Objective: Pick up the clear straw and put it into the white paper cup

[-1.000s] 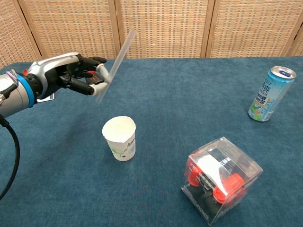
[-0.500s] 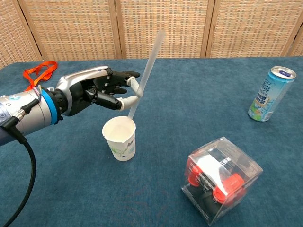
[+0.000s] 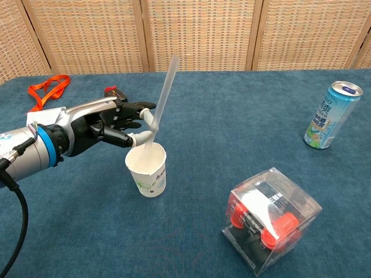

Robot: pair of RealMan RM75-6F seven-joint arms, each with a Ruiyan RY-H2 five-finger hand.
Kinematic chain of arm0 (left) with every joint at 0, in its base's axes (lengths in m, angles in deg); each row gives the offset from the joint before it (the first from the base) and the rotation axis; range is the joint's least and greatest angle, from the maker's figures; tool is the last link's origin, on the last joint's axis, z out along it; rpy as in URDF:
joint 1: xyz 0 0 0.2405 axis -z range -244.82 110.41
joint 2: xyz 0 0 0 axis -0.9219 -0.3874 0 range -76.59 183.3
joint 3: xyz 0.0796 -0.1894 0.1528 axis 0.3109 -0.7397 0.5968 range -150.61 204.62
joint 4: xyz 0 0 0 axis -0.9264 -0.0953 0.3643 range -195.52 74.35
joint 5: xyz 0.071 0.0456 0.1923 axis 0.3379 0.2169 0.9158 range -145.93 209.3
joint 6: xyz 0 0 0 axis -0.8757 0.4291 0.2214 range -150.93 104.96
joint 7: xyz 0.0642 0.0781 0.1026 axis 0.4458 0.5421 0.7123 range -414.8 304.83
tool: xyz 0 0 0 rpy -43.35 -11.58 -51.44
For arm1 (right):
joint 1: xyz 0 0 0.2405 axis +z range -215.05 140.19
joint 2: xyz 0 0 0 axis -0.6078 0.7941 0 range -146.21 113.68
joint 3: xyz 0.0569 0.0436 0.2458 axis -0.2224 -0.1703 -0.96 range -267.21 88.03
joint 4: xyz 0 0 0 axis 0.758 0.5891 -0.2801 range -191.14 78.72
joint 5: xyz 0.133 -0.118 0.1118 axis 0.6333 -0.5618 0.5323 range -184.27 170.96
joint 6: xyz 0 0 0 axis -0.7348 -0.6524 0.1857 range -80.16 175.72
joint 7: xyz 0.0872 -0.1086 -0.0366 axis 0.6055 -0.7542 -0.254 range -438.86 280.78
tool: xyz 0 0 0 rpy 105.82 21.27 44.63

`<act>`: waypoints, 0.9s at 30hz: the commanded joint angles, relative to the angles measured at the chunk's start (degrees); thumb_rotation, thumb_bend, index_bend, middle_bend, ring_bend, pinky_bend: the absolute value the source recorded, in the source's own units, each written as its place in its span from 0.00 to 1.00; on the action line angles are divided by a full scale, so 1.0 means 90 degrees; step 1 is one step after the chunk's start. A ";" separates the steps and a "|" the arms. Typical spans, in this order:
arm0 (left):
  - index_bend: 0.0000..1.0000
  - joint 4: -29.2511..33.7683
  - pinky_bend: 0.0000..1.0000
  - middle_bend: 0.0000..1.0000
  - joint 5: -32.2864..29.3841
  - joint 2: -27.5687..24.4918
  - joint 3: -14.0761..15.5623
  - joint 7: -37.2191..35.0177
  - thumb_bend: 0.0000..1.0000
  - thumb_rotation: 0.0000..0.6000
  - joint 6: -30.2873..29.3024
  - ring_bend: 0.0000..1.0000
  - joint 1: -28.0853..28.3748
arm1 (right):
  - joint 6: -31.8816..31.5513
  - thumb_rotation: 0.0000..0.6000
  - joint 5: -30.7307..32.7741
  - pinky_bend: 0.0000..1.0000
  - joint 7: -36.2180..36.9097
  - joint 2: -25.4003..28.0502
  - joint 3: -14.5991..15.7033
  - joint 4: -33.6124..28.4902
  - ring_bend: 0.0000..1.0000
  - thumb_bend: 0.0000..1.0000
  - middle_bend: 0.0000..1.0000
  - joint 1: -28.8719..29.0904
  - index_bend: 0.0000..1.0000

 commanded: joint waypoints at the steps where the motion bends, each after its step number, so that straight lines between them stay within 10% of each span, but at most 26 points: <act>1: 0.62 -0.0140 0.00 0.00 0.0083 0.0061 0.0067 -0.0071 0.45 1.00 0.0034 0.00 0.0000 | -0.0001 1.00 0.0007 0.00 -0.0002 -0.0003 -0.0005 0.0001 0.00 0.09 0.00 0.0000 0.06; 14: 0.22 -0.0511 0.00 0.00 0.0598 0.0110 0.0288 -0.0271 0.25 1.00 -0.0183 0.00 -0.0060 | -0.0054 1.00 -0.0022 0.00 0.0017 -0.0036 -0.0013 0.0031 0.00 0.09 0.00 -0.0008 0.08; 27: 0.20 -0.0364 0.00 0.00 0.0727 -0.0148 0.0307 -0.0464 0.25 0.99 -0.0466 0.00 -0.0209 | -0.0073 1.00 -0.0009 0.00 0.0043 -0.0025 -0.0023 0.0035 0.00 0.09 0.00 -0.0016 0.08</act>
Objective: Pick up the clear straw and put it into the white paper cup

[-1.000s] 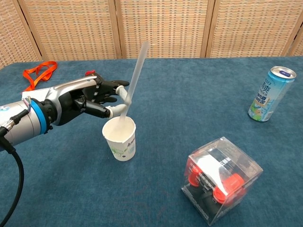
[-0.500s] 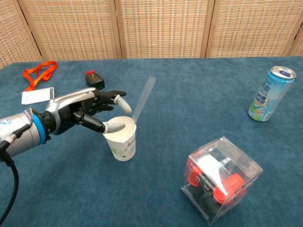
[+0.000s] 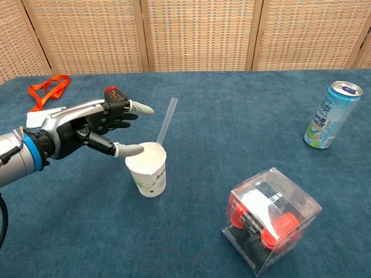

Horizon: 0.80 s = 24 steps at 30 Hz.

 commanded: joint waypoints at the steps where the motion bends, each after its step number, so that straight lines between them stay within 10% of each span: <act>1: 0.20 0.0075 0.00 0.00 0.0039 -0.0127 -0.0006 0.0079 0.25 0.99 -0.0208 0.00 -0.0101 | 0.0000 1.00 0.0013 0.00 0.0008 0.0002 -0.0007 0.0008 0.00 0.09 0.00 -0.0001 0.08; 15: 0.00 -0.0026 0.00 0.00 0.0058 -0.1290 0.0352 0.4092 0.25 1.00 -0.2787 0.00 -0.1440 | -0.0010 1.00 0.0148 0.00 -0.0252 -0.0107 -0.0099 0.0073 0.00 0.09 0.00 -0.0007 0.06; 24: 0.00 0.0297 0.00 0.00 0.0055 -0.1802 0.1267 0.5205 0.19 1.00 -0.3751 0.00 -0.2693 | -0.0140 1.00 0.0138 0.00 -0.0853 -0.0263 -0.0165 0.0076 0.00 0.09 0.00 -0.0044 0.02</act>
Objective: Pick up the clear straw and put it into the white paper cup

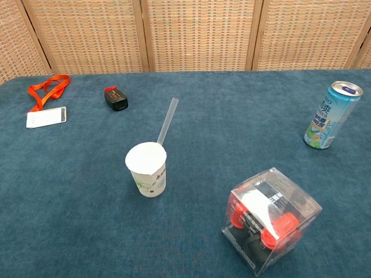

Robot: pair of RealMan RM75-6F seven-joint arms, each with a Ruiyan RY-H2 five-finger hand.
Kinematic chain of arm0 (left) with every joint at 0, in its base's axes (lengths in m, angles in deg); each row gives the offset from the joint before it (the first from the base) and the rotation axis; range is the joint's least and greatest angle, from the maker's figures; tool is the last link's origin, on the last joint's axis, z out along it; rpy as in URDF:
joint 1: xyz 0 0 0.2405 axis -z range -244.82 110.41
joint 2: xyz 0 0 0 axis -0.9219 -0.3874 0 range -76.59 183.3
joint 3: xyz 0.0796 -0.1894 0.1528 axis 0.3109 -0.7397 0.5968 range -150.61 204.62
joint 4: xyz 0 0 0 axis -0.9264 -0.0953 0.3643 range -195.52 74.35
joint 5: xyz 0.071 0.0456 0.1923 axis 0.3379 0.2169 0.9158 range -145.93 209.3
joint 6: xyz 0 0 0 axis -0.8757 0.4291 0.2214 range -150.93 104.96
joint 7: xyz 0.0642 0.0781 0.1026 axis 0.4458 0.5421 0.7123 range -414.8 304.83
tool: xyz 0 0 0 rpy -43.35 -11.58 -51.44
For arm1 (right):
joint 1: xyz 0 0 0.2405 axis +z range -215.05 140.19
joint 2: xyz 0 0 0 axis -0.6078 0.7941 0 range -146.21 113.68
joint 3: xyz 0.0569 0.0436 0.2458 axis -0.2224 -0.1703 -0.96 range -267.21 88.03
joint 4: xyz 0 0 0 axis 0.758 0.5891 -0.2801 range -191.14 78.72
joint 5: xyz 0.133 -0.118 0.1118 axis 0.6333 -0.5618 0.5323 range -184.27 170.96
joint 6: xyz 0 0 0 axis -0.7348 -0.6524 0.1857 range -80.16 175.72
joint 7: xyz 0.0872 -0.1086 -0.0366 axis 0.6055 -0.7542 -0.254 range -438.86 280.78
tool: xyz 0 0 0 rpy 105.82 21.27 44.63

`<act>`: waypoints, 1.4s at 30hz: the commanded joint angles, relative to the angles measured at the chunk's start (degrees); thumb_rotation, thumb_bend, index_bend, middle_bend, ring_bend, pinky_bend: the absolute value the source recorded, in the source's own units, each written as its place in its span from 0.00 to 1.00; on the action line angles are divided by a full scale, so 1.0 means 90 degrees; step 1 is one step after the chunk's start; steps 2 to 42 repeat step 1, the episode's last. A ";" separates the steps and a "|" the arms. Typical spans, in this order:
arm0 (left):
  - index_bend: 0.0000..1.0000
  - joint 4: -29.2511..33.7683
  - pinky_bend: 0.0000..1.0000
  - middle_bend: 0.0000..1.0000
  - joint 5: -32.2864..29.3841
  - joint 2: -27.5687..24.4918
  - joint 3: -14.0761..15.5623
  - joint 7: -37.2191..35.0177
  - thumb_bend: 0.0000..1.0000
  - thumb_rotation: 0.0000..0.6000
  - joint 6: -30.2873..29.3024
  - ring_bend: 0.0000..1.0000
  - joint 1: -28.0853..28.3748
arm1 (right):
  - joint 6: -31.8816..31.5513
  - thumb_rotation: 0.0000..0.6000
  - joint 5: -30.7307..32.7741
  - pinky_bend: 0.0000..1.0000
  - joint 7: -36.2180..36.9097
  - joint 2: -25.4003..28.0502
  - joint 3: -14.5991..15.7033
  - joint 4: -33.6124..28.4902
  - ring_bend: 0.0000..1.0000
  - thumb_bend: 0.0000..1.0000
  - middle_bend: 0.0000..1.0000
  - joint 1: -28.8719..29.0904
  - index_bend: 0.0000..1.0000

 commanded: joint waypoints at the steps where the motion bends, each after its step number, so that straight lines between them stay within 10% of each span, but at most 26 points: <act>1: 0.00 0.0151 0.00 0.00 0.0071 -0.0292 0.0392 0.0397 0.18 1.00 -0.0374 0.00 -0.0510 | -0.0012 1.00 -0.0030 0.00 -0.0165 -0.0066 0.0001 0.0010 0.00 0.09 0.00 -0.0005 0.02; 42: 0.00 0.0151 0.00 0.00 0.0071 -0.0292 0.0392 0.0397 0.18 1.00 -0.0374 0.00 -0.0510 | -0.0012 1.00 -0.0030 0.00 -0.0165 -0.0066 0.0001 0.0010 0.00 0.09 0.00 -0.0005 0.02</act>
